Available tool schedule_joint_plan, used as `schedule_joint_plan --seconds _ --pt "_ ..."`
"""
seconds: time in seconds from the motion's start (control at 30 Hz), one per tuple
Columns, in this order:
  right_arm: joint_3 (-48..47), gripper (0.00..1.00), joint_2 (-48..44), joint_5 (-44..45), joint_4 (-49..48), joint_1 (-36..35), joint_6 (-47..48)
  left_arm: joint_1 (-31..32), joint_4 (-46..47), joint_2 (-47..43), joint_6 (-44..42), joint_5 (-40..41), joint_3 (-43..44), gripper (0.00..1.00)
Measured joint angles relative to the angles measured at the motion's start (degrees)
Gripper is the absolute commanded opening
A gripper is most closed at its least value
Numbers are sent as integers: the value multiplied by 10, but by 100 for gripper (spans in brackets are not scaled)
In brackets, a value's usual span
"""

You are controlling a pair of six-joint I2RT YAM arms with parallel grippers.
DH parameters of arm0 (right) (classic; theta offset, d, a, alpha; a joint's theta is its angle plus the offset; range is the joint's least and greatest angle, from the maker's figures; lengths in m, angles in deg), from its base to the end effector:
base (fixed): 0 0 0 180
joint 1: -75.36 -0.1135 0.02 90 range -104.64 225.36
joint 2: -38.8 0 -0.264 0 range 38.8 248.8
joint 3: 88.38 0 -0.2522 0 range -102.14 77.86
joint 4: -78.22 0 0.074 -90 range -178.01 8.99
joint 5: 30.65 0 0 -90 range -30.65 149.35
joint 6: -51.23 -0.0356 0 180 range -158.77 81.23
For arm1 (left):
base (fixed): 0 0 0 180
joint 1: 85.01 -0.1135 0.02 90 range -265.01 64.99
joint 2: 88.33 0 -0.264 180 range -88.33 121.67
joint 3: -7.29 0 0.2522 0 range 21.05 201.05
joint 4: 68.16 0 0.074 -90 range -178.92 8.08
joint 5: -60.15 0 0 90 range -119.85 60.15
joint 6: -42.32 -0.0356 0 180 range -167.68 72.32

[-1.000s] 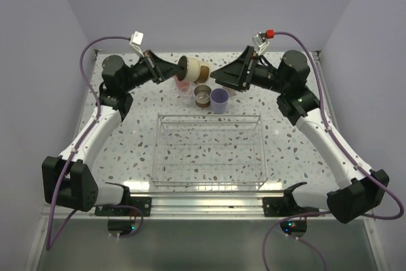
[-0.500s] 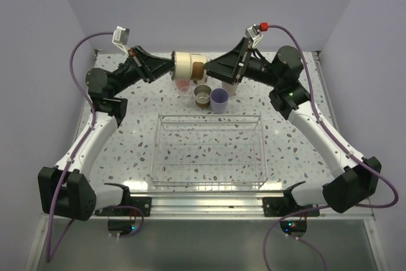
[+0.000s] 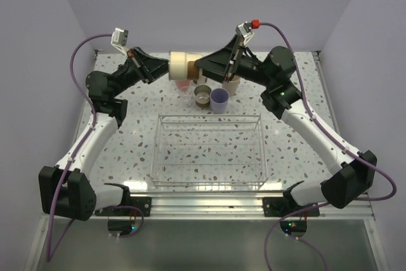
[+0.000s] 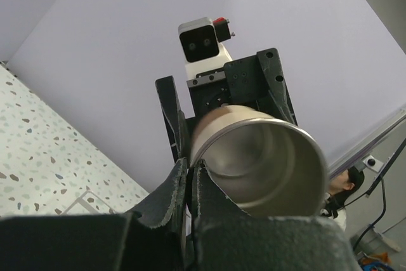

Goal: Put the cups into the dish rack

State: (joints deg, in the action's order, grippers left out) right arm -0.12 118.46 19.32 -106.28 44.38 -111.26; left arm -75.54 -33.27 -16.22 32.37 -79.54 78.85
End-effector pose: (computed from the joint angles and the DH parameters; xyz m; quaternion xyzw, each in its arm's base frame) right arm 0.2594 0.1824 0.4549 -0.0575 0.6224 0.7181 0.3059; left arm 0.2630 -0.0714 0.4170 0.0585 0.5605 -0.7043 0.4317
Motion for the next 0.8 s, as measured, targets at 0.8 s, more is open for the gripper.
schedule_joint_plan --seconds 0.8 --pt "-8 74 7 20 20 -18 -4 2 -14 -22 -32 20 -41 0"
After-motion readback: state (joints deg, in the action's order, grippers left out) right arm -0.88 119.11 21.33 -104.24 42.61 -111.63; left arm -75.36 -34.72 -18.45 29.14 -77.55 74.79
